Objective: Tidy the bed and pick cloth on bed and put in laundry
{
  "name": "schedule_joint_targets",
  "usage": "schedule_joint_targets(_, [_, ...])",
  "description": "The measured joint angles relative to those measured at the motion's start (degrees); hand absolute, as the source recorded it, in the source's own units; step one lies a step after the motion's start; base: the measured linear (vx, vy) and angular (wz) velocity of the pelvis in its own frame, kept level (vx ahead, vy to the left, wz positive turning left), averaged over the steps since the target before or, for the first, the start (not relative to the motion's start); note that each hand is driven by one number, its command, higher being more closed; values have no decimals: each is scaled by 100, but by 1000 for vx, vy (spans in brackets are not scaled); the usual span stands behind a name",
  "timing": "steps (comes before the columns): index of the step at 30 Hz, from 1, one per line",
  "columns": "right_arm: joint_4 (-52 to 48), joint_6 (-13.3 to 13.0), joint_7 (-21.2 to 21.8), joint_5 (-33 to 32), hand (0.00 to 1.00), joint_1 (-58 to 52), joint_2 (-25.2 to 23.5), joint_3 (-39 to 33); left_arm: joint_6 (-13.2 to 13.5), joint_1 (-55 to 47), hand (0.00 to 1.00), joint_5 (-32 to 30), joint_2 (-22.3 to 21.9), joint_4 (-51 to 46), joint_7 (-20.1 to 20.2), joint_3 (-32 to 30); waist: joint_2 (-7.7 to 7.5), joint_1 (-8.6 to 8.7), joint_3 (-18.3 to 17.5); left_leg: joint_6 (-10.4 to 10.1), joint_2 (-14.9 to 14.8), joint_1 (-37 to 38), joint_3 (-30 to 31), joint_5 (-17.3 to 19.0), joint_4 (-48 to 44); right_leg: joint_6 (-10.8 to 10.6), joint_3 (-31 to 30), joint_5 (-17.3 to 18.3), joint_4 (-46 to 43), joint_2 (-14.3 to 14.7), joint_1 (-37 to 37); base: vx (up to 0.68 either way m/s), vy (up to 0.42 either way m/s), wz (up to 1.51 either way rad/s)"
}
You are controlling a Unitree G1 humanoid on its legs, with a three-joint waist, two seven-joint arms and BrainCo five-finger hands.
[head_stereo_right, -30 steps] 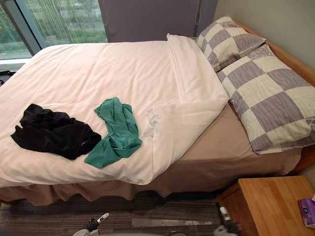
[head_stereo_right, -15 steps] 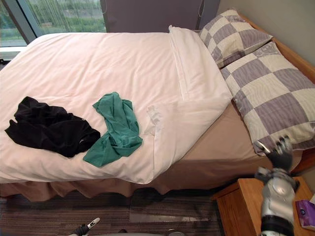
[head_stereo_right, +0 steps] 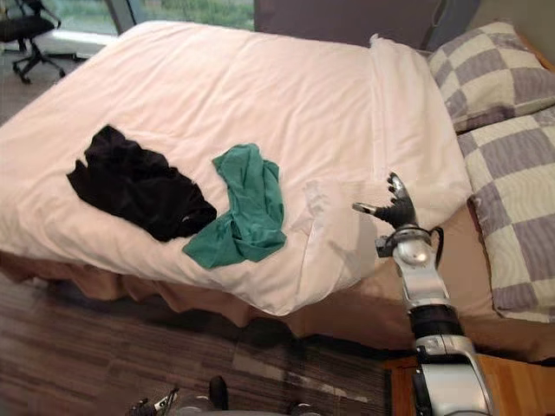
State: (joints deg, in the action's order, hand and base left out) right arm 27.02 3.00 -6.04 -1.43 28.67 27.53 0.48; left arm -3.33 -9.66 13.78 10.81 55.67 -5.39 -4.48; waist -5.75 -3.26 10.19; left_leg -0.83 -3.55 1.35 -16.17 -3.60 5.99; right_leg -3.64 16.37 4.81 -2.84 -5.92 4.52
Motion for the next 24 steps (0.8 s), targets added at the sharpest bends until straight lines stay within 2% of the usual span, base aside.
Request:
schedule_joint_targets(2, [6, 62, -160, -1, 0, 389, 0, 130, -17, 269, 0, -93, 119, -145, -1, -27, -32, -101, 197, -25, -244, -393, 160, -114, -30, 40, -32, -438, -1, 202, -335, -73, 36, 29])
schedule_joint_targets(5, [9, 136, -271, 6, 0, 900, 2, 296, -27, 554, 0, -208, 310, -352, -9, -179, -184, -261, 541, 0, -298, -590, 255, -151, -34, 77, -140, -597, -7, 260, -487, -71, 71, 20])
schedule_joint_targets(8, [55, 239, -330, 113, 0, 1356, 24, 487, -38, 770, 0, -209, 454, -548, -123, -477, -306, -370, 740, 36, -315, -933, 285, -201, -148, 93, -143, -677, -10, 266, -753, -32, 71, 13])
schedule_joint_targets(10, [119, 314, -329, 246, 0, 1576, 27, 505, -99, 940, 0, -210, 546, -567, -161, -544, -342, -411, 926, 31, -332, -1170, 338, -127, -444, 103, -142, -691, -5, 259, -821, -23, 60, 14])
schedule_joint_targets(11, [134, 392, -327, 325, 0, 1700, 56, 537, -125, 1046, 0, -211, 589, -632, -199, -595, -333, -415, 1096, 47, -346, -1322, 419, -55, -670, 103, -141, -691, -4, 258, -834, -28, 54, 23])
schedule_joint_targets(16, [353, 950, -300, 1199, 0, 2026, 477, 930, -224, 1494, 0, -371, 635, -773, -228, -723, -309, -542, 1413, 95, -416, -2047, 521, -23, -1152, 120, -135, -680, 5, 289, -1279, -22, 19, 8])
schedule_joint_targets(18, [665, 1341, -305, 1508, 0, 2204, 685, 933, -261, 1689, 0, -373, 676, -781, -212, -712, -284, -523, 1449, 92, -443, -2427, 568, -21, -1329, 162, -132, -652, -13, 315, -1552, -61, -1, 9])
schedule_joint_targets(22, [891, 1553, -431, 1638, 0, 2626, 1046, 929, -331, 1851, 0, -353, 696, -777, -215, -686, -179, -451, 1518, 92, -454, -2738, 565, -21, -1487, 254, -134, -587, -70, 302, -1820, -52, -7, -4])
schedule_joint_targets(24, [889, 1574, -703, 1897, 0, 2926, 1299, 922, -369, 1941, 0, -305, 708, -765, -244, -680, -83, -385, 1578, 63, -460, -2854, 537, -2, -1572, 328, -140, -506, -120, 289, -1947, -79, -4, -9])
